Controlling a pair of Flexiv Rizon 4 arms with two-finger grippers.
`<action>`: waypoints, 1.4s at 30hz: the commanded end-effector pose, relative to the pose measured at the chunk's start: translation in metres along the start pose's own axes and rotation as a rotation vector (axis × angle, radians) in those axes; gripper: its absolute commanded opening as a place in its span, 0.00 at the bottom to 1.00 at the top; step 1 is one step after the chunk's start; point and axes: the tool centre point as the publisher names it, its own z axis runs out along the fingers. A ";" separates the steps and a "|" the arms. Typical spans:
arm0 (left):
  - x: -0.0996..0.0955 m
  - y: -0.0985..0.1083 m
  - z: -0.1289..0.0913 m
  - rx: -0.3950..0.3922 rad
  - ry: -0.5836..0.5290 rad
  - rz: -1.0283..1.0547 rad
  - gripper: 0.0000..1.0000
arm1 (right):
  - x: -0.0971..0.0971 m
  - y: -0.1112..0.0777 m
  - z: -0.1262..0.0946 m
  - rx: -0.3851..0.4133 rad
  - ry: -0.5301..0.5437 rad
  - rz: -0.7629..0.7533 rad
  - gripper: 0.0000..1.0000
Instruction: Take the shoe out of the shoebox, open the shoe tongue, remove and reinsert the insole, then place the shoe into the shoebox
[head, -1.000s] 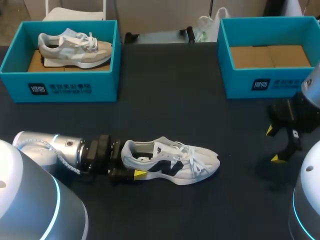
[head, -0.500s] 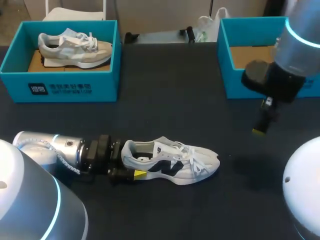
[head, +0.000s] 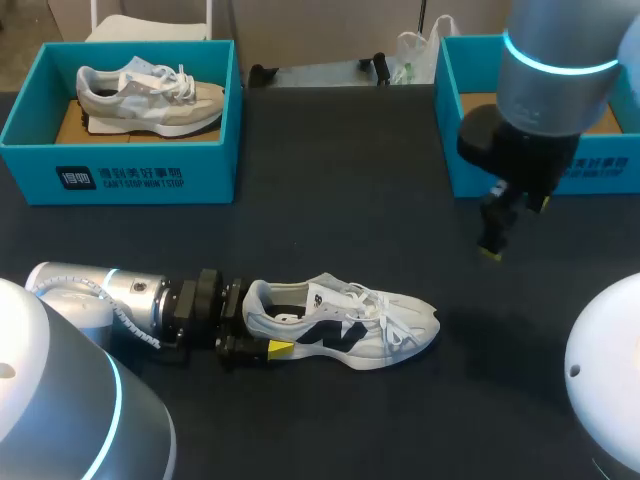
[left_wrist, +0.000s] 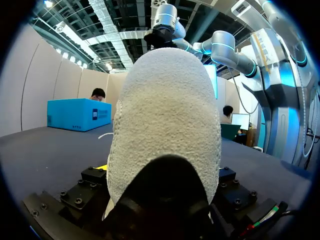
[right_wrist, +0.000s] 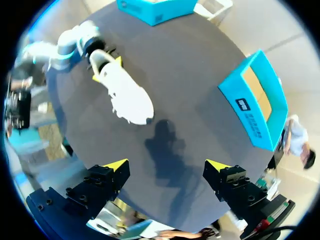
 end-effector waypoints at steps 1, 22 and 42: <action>0.000 0.000 0.000 0.000 -0.004 0.000 0.00 | 0.043 0.028 0.001 0.189 -0.127 0.236 1.00; 0.000 0.000 0.000 0.000 -0.004 0.000 0.00 | 0.104 0.067 -0.010 0.481 -0.311 0.438 1.00; 0.000 0.000 0.000 0.000 -0.004 0.000 0.00 | 0.166 0.101 0.013 0.536 -0.416 0.660 1.00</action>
